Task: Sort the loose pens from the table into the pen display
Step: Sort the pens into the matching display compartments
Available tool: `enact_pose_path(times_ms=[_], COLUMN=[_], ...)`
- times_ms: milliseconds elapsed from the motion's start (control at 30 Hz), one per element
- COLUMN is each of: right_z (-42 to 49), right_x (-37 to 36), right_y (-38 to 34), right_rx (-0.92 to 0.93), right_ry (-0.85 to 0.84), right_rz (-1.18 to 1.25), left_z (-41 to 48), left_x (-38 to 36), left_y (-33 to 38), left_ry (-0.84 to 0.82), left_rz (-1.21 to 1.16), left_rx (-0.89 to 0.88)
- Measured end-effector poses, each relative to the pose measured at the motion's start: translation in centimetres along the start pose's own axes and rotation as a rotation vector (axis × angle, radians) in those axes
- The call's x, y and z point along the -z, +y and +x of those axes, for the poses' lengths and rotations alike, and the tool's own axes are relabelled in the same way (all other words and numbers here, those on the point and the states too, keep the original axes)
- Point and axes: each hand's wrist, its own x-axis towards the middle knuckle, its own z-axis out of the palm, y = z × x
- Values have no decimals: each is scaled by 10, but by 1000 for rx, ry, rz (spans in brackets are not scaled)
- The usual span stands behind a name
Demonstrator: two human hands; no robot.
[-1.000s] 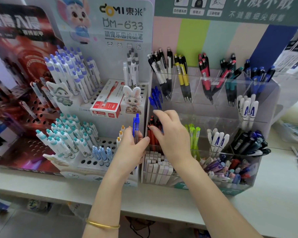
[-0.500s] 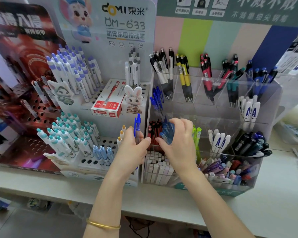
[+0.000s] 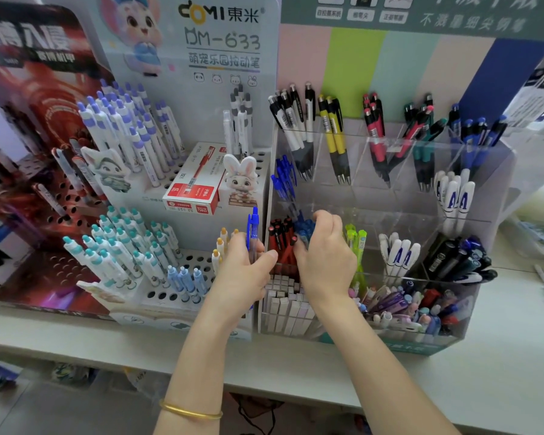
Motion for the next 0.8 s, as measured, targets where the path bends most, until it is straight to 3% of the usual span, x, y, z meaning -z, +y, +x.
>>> enact_pose_path(times_ms=[500,700,800], right_z=[5,-3,-2], right_x=[1,1,9], right_y=[7,1,6], right_rx=[-73,-32,-94], right_ry=[165,33,-132], right_rz=[-6,76,167], left_z=[-3,-3,-3], left_x=[-2,-6,-7], left_y=[0,0,1], left_ry=[-31,-51,-66], left_rz=[-1,1,-8], left_rx=[9,12,10])
